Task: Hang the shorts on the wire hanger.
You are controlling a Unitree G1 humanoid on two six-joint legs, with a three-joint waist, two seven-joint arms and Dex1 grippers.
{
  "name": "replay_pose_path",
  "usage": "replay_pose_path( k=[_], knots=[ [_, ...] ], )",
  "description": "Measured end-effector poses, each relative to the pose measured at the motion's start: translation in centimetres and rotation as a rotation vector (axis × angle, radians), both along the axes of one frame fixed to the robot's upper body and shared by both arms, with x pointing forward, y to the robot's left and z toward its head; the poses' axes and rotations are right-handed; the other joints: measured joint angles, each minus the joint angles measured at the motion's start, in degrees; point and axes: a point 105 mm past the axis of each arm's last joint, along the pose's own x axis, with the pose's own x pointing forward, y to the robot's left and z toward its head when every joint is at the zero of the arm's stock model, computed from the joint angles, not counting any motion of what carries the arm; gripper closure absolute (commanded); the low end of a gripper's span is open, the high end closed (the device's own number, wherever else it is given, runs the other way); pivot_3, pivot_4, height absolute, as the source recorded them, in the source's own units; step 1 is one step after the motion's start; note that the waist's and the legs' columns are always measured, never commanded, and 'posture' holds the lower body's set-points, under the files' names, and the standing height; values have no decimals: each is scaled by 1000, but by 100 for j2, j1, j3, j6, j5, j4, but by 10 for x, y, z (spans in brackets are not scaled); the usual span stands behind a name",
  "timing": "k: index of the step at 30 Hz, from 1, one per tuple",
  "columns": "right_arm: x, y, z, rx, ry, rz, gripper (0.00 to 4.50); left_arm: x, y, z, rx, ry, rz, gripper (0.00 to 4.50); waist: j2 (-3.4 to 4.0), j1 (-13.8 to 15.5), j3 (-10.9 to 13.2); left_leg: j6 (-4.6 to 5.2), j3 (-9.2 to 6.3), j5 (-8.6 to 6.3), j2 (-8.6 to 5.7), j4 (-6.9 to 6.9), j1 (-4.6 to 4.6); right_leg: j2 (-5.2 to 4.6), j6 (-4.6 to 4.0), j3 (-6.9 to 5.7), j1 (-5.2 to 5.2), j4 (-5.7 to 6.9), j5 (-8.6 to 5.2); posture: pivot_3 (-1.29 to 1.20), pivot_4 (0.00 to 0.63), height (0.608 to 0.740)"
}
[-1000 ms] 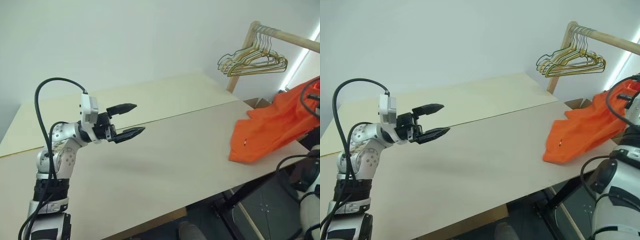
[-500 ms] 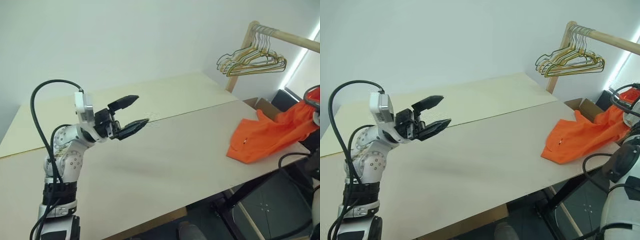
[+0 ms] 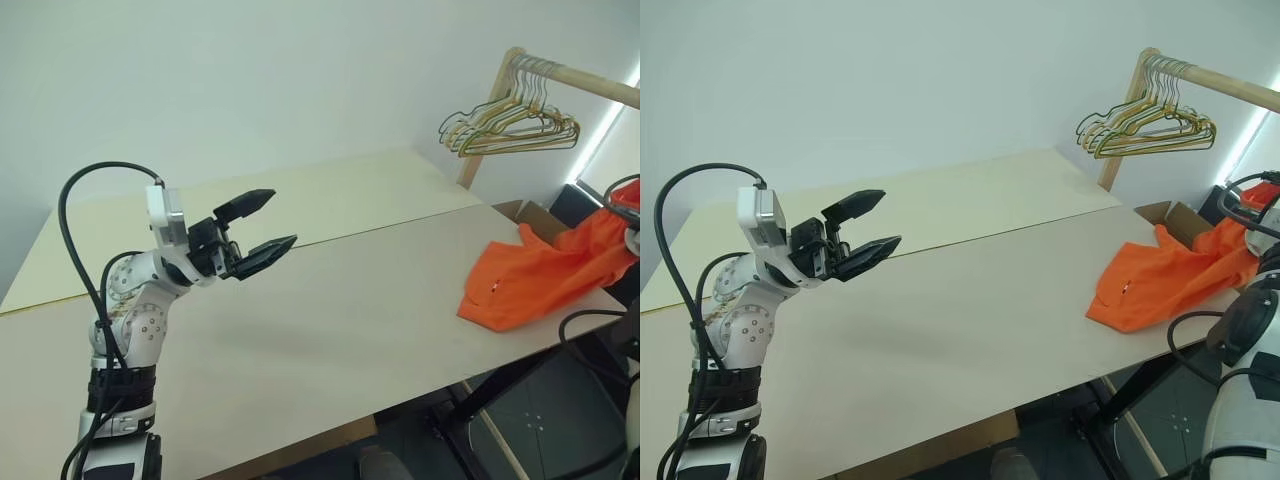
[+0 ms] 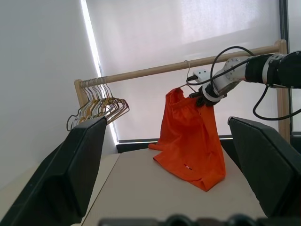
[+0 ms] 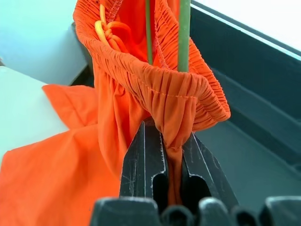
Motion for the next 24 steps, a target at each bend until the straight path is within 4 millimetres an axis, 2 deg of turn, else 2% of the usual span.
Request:
replay_pose_path(
  k=[2, 12, 17, 24],
  knots=[
    [0, 0, 1, -14, 1, 1, 3420, 0, 0, 0, 0, 0, -1, 0, 0, 2, 0, 0, 0, 0, 0, 0, 0, 0, 0, 0, 0, -1, 0, -148, 0, 740],
    [-4, -8, 16, -174, 39, -79, 124, -1, 1, -3, -1, 9, 1, 0, 0, 20, 0, 0, -1, 0, 0, 0, 0, -1, 0, 1, -1, -1, 0, -141, 0, 740],
    [-3, -8, 43, -373, 55, -130, 55, -1, 1, -3, -2, 9, 0, 0, 2, 21, 1, -1, -1, 0, 1, -1, 0, 0, 0, 3, -4, 1, 0, -143, 0, 740],
    [8, 5, 77, -589, -74, -108, 55, -2, 1, -3, 3, 7, -5, 0, 2, 21, 1, -1, -1, 1, -1, 0, -1, -1, 2, 3, -6, 2, 1, -125, 0, 740]
  ],
)
